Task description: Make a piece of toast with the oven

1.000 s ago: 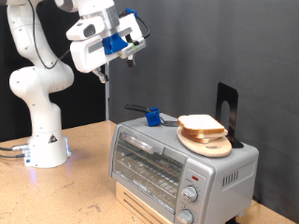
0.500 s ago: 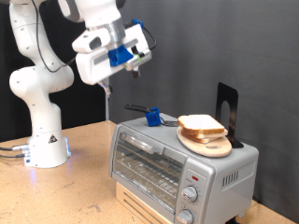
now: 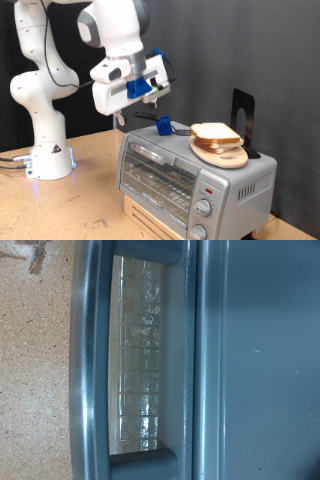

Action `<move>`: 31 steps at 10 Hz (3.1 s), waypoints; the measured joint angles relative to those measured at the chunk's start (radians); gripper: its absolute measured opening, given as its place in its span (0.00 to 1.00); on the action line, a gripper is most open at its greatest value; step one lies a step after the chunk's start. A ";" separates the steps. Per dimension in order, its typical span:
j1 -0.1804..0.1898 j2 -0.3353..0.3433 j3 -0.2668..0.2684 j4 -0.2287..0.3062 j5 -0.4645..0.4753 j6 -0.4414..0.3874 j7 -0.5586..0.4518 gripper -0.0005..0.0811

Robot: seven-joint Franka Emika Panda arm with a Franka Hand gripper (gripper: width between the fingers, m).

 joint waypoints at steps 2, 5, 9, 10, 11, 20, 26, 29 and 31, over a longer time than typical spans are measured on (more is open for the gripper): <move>0.000 0.001 -0.002 -0.003 0.007 0.000 -0.002 1.00; -0.009 0.009 -0.002 -0.065 -0.030 0.054 0.002 1.00; -0.032 0.034 -0.003 -0.145 -0.059 0.183 0.017 1.00; -0.034 0.051 -0.003 -0.153 -0.059 0.223 0.017 1.00; -0.034 0.070 -0.003 -0.156 -0.058 0.258 0.017 1.00; -0.095 0.096 -0.066 -0.165 -0.140 0.271 -0.051 1.00; -0.187 0.170 -0.097 -0.174 -0.271 0.330 0.024 1.00; -0.198 0.222 -0.108 -0.136 -0.235 0.315 -0.036 1.00; -0.200 0.203 -0.108 -0.121 -0.211 0.207 -0.133 1.00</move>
